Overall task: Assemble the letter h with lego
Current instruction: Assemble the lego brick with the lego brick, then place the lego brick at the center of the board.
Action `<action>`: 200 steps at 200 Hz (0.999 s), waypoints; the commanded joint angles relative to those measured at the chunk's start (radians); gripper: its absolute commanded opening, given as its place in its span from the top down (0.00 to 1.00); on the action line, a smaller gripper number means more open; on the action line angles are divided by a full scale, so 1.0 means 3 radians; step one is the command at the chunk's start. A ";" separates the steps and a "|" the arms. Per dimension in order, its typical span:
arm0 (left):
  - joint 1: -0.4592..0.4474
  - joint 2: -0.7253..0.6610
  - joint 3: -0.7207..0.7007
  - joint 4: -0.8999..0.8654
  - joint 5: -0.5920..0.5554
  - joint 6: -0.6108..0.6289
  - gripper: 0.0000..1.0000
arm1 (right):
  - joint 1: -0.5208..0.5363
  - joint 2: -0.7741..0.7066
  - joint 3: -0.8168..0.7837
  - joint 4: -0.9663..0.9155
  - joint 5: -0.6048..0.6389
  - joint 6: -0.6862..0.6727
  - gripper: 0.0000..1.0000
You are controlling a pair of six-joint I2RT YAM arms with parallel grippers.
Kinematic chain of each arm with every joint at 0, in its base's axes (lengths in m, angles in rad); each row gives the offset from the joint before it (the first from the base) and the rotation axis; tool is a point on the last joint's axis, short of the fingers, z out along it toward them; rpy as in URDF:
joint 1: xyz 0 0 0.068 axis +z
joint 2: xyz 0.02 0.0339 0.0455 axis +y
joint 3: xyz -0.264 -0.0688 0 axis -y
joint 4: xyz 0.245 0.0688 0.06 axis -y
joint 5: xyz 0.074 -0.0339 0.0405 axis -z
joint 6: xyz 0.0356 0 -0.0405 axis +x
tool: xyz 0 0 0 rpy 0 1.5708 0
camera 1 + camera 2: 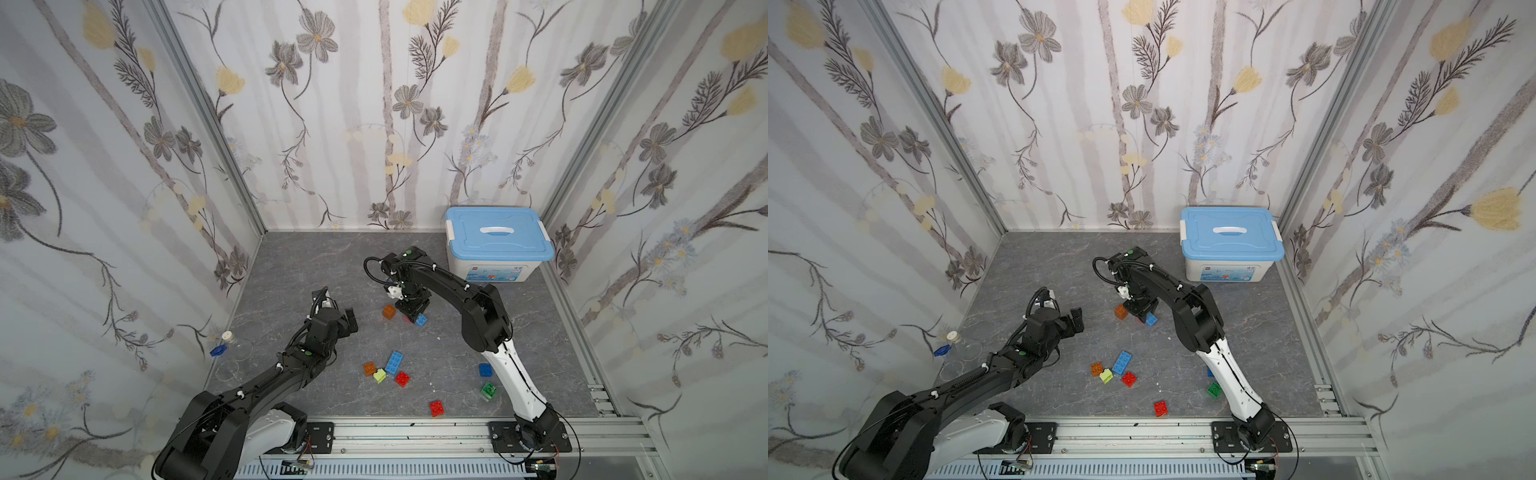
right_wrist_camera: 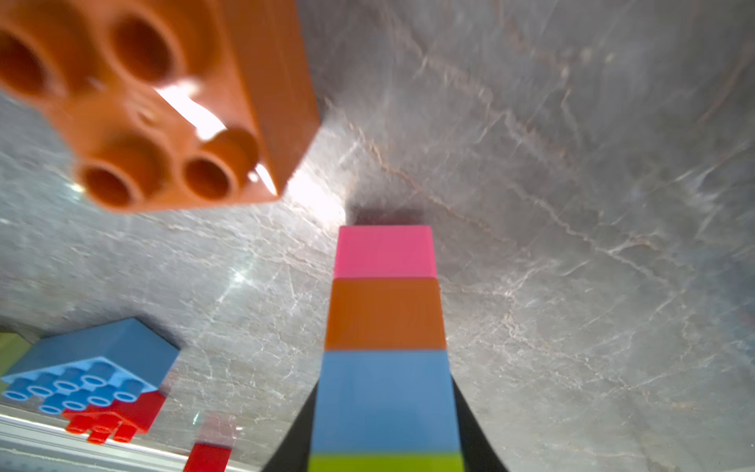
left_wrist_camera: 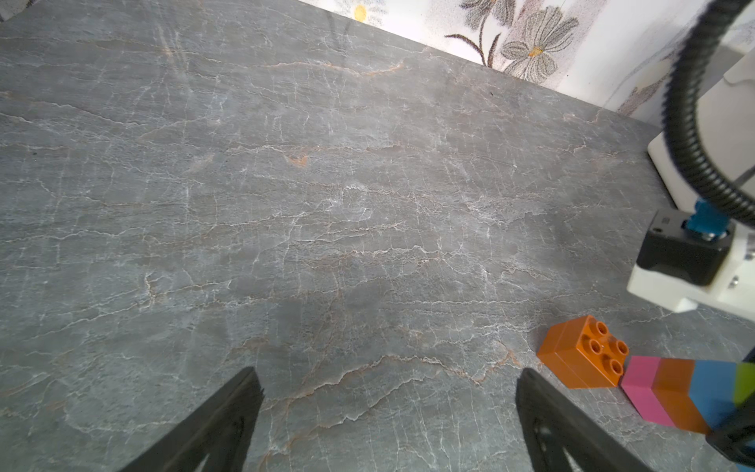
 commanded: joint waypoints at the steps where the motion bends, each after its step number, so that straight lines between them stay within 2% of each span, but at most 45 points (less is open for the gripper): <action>1: 0.0003 -0.0001 0.0009 0.0055 -0.0022 -0.0021 0.00 | 0.0013 0.0058 -0.0083 0.0233 -0.0330 0.0106 0.94; 46: 0.0003 0.0009 0.0036 0.0179 0.0227 0.0109 0.00 | 0.0000 -0.0548 -0.0092 0.0312 -0.0329 0.0289 0.94; 70: -0.0004 0.0024 0.0109 0.0295 0.0509 0.0236 0.00 | -0.0017 -0.0826 -0.0206 0.0350 -0.0277 0.0348 0.93; 95: -0.0074 0.0009 0.0140 0.0486 0.0715 0.0412 0.00 | -0.0099 -0.1161 -0.0644 0.0560 -0.0196 0.0431 0.91; 130: -0.0357 0.0178 0.0348 0.0550 0.0803 0.0856 0.00 | -0.0327 -0.1657 -0.1697 0.1079 -0.0447 0.0615 0.90; 166: -0.0580 0.0728 0.0681 0.0640 0.1031 0.1457 0.00 | -0.0523 -0.1863 -0.2400 0.1317 -0.0441 0.0749 0.88; 184: -0.0580 0.1035 0.1003 0.0362 0.1040 0.1508 0.00 | -0.0587 -0.1887 -0.2609 0.1474 -0.0454 0.0793 0.88; 200: -0.0580 0.1270 0.1132 0.0376 0.1072 0.1484 0.00 | -0.0605 -0.1871 -0.2712 0.1604 -0.0426 0.0837 0.87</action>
